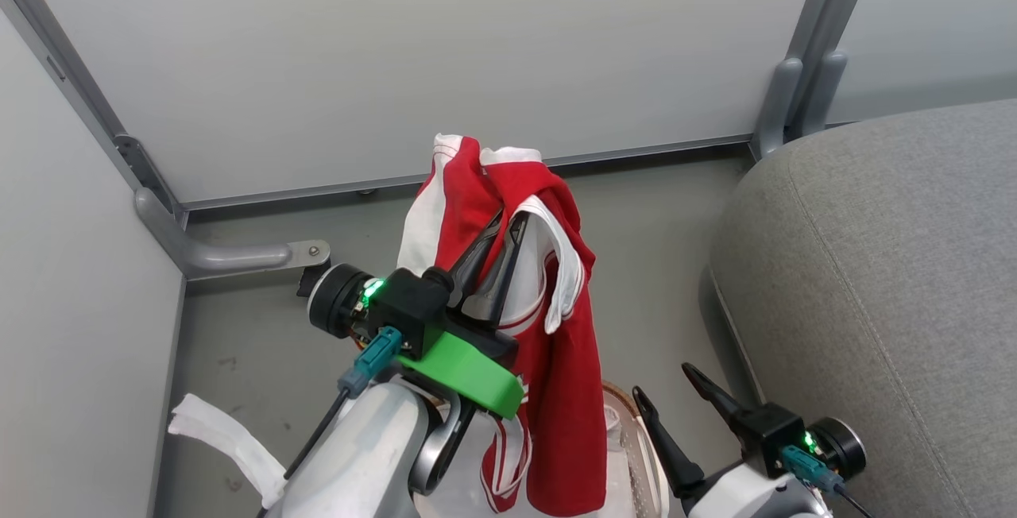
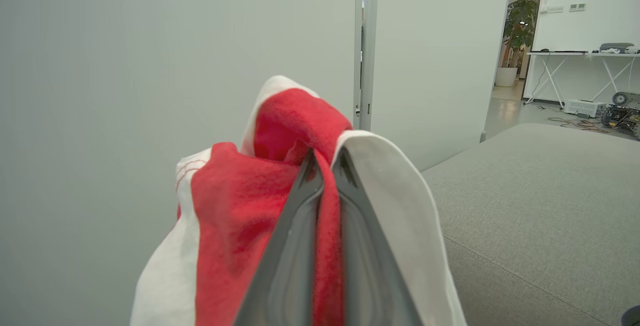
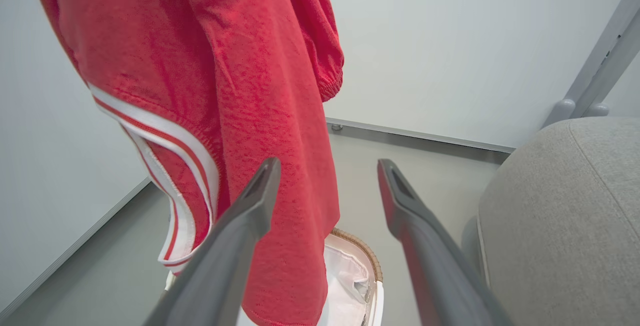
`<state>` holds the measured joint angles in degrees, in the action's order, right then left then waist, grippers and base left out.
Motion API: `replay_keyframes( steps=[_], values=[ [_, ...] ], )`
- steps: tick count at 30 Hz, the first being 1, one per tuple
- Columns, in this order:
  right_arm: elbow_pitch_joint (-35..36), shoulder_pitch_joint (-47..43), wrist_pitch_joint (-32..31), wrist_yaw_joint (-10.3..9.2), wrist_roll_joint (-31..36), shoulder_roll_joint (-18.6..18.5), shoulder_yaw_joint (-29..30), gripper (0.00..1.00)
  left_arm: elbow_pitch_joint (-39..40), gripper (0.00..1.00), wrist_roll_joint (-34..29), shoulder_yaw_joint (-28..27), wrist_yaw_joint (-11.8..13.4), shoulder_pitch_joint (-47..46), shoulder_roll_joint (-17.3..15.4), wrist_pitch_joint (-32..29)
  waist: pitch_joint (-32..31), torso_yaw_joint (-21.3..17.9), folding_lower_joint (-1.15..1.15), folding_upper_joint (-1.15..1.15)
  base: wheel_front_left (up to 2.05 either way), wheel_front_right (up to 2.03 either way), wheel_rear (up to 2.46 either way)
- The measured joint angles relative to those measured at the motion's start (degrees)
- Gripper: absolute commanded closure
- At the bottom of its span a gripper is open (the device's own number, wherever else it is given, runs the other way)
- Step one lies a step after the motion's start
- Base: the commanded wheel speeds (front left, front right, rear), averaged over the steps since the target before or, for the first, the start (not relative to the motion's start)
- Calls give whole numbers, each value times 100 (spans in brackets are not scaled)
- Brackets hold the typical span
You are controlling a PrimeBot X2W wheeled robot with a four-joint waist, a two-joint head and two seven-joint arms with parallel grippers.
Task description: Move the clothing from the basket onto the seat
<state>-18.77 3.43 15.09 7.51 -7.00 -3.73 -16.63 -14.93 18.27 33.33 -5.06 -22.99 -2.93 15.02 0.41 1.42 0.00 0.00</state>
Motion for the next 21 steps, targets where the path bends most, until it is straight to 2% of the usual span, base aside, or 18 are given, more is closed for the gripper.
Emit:
replay_keyframes(
  steps=[11, 21],
  values=[
    [142, 1423, 0, 0, -285, -631, -1349, 0, -32, 100, 101, 161, -1, -2, 0, 0, 149, 97, 0, 0, 0, 0, 0],
    [-330, 2282, 0, 0, -563, -845, -2145, 0, 9, 100, 194, 403, -46, -90, -1, 0, 219, 235, 0, 0, 0, 0, 0]
  ],
)
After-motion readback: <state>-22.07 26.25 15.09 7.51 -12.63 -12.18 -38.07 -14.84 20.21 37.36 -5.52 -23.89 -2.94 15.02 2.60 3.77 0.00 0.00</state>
